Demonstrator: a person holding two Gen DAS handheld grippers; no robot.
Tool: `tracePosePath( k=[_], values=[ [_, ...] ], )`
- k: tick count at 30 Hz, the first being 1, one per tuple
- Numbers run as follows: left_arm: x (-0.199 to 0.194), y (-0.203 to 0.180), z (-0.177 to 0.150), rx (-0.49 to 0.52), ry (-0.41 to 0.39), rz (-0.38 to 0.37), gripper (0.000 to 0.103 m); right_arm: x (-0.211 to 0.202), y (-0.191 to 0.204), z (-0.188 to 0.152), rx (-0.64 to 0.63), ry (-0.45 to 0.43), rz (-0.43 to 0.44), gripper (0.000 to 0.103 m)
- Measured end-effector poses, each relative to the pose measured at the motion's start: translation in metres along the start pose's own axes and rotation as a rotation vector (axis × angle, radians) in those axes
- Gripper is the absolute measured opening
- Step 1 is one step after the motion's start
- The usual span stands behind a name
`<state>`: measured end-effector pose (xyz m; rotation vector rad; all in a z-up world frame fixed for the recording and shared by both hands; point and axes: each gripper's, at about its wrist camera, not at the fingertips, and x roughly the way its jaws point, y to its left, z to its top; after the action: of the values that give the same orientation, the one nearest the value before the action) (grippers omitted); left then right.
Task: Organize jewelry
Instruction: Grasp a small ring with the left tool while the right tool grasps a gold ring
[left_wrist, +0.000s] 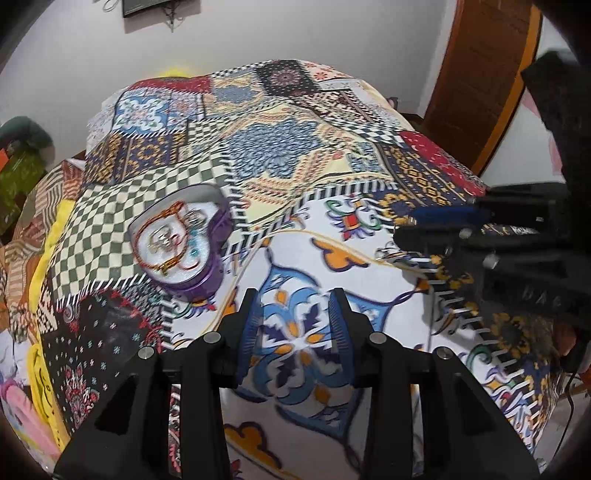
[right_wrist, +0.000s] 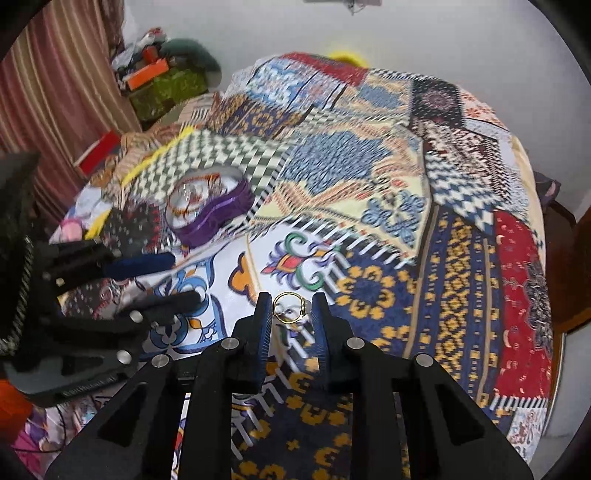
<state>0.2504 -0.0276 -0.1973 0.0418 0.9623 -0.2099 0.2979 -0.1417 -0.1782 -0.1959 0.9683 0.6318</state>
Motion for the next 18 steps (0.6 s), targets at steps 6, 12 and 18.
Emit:
tracePosePath(
  k=[6,12,18],
  values=[
    [0.010,-0.024,0.013,0.061,0.001,-0.034,0.038,-0.019,-0.014,-0.001,0.016,-0.038,-0.046,0.020],
    [0.022,-0.036,0.027,0.073,0.010,-0.084,0.030,-0.021,-0.027,-0.009,0.033,-0.039,-0.061,0.020],
    [0.035,-0.041,0.030,0.072,0.047,-0.115,0.019,-0.022,-0.033,-0.015,0.040,-0.042,-0.054,0.020]
  ],
)
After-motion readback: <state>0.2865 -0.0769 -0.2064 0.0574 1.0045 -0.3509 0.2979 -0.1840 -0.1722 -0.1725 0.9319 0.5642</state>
